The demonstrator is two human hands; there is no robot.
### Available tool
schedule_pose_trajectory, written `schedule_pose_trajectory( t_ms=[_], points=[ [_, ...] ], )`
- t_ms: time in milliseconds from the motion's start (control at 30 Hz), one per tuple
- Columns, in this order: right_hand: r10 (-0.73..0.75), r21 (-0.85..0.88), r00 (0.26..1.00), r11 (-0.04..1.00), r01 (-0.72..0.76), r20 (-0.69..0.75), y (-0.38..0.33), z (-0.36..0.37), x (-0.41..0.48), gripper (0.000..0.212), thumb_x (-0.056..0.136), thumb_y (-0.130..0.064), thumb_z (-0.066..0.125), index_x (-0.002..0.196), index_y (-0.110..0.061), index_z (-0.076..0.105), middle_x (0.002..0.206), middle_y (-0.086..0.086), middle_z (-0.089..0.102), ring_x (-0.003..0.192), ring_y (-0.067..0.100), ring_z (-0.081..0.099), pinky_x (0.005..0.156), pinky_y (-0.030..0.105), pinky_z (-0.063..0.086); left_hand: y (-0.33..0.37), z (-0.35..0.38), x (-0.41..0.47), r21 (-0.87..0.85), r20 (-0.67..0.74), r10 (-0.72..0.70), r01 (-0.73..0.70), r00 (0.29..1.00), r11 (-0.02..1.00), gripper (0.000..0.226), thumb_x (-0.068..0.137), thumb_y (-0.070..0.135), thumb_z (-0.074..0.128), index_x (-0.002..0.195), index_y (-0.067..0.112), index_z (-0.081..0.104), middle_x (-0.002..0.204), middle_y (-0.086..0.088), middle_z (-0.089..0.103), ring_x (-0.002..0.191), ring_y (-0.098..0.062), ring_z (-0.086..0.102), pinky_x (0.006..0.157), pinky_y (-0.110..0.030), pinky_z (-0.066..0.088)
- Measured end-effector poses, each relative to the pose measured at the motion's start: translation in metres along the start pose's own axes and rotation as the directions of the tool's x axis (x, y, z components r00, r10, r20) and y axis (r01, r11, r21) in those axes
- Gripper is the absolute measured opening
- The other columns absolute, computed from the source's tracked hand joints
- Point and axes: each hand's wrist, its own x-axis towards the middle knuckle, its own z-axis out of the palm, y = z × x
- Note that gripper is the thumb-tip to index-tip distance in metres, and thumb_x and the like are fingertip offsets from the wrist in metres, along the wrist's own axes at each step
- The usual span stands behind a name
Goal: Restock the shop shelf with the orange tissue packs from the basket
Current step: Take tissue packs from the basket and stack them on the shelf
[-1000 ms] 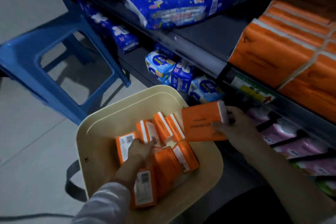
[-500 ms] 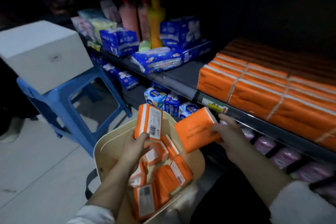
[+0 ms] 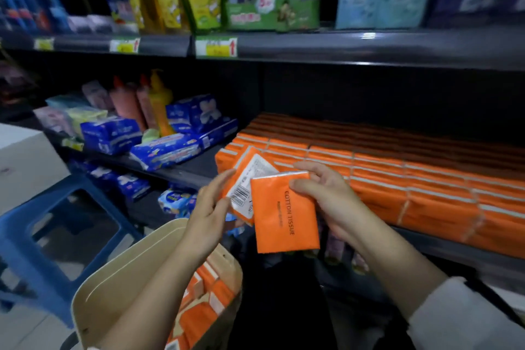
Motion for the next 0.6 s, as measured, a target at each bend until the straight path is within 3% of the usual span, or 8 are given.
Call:
schedule_pose_trajectory(
  t_ms=[67, 167, 267, 333, 367, 433, 500, 600],
  points=[
    [-0.017, -0.014, 1.0, 1.0, 0.017, 0.026, -0.011, -0.018, -0.016, 0.03, 0.084, 0.0, 0.062, 0.109, -0.016, 0.059, 0.085, -0.001, 0.071, 0.068, 0.008, 0.066, 0.064, 0.024, 0.052, 0.015, 0.025, -0.005, -0.039, 0.1, -0.017, 0.021, 0.995, 0.999, 0.05, 0.095, -0.002, 0.033, 0.12, 0.035, 0.057, 0.12, -0.002, 0.055, 0.086, -0.007, 0.065, 0.063, -0.033, 0.058],
    [-0.07, -0.013, 0.998, 0.997, 0.07, 0.0, -0.021, -0.045, -0.036, 0.029, 0.084, -0.002, 0.063, 0.109, -0.017, 0.061, 0.1, 0.003, 0.068, 0.076, 0.007, 0.066, 0.067, 0.021, 0.053, 0.033, 0.062, -0.014, -0.074, 0.152, -0.001, 0.012, 0.988, 0.997, 0.041, 0.097, 0.002, 0.034, 0.119, 0.026, 0.059, 0.087, 0.01, 0.064, 0.077, -0.007, 0.064, 0.059, -0.03, 0.056],
    [-0.142, -0.037, 0.988, 0.989, 0.14, -0.064, -0.029, -0.072, -0.051, 0.029, 0.084, -0.004, 0.063, 0.107, -0.021, 0.062, 0.101, 0.002, 0.067, 0.082, 0.006, 0.064, 0.073, 0.021, 0.052, 0.036, 0.1, -0.018, -0.05, 0.22, 0.037, -0.027, 0.975, 0.998, 0.036, 0.1, 0.006, 0.037, 0.119, 0.027, 0.059, 0.09, 0.024, 0.067, 0.088, -0.01, 0.064, 0.068, -0.031, 0.056],
    [-0.171, -0.043, 0.979, 0.985, 0.167, -0.112, -0.034, -0.089, -0.059, 0.029, 0.084, -0.003, 0.063, 0.107, -0.02, 0.061, 0.1, 0.002, 0.067, 0.086, 0.01, 0.063, 0.081, 0.026, 0.053, 0.036, 0.125, -0.023, -0.112, 0.251, 0.025, 0.003, 0.968, 0.994, 0.025, 0.1, 0.018, 0.043, 0.114, 0.03, 0.059, 0.086, 0.015, 0.067, 0.075, -0.001, 0.064, 0.063, -0.025, 0.055],
    [-0.183, -0.049, 0.974, 0.983, 0.178, -0.131, -0.035, -0.098, -0.062, 0.03, 0.084, -0.001, 0.063, 0.109, -0.018, 0.061, 0.102, 0.005, 0.066, 0.089, 0.012, 0.062, 0.086, 0.03, 0.051, 0.037, 0.137, -0.025, -0.135, 0.266, 0.018, 0.019, 0.964, 0.991, 0.018, 0.095, 0.033, 0.051, 0.11, 0.033, 0.06, 0.086, 0.01, 0.066, 0.074, -0.001, 0.064, 0.066, -0.028, 0.056],
    [-0.21, -0.093, 0.962, 0.976, 0.196, -0.173, -0.036, -0.115, -0.066, 0.035, 0.082, 0.0, 0.065, 0.114, -0.015, 0.059, 0.108, 0.009, 0.065, 0.095, 0.015, 0.061, 0.091, 0.032, 0.049, 0.038, 0.159, -0.027, -0.138, 0.308, 0.019, 0.025, 0.951, 0.99, 0.033, 0.073, 0.045, 0.072, 0.105, 0.039, 0.062, 0.091, 0.01, 0.069, 0.085, -0.008, 0.065, 0.08, -0.039, 0.055],
    [-0.237, -0.151, 0.946, 0.967, 0.207, -0.222, -0.038, -0.134, -0.071, 0.037, 0.081, -0.002, 0.068, 0.113, -0.02, 0.058, 0.106, 0.006, 0.065, 0.094, 0.012, 0.061, 0.087, 0.027, 0.05, 0.04, 0.181, -0.028, -0.16, 0.331, 0.033, 0.022, 0.943, 0.987, 0.044, 0.066, 0.032, 0.083, 0.105, 0.036, 0.062, 0.088, 0.014, 0.07, 0.089, -0.013, 0.066, 0.084, -0.043, 0.053],
    [-0.273, -0.288, 0.912, 0.939, 0.185, -0.305, -0.046, -0.167, -0.082, 0.039, 0.08, -0.013, 0.071, 0.114, -0.026, 0.057, 0.108, -0.001, 0.063, 0.095, 0.01, 0.06, 0.085, 0.026, 0.05, 0.043, 0.219, -0.026, -0.195, 0.343, 0.048, 0.021, 0.938, 0.981, 0.036, 0.079, 0.016, 0.072, 0.108, 0.034, 0.06, 0.086, 0.008, 0.066, 0.085, -0.01, 0.066, 0.08, -0.035, 0.056]
  ],
)
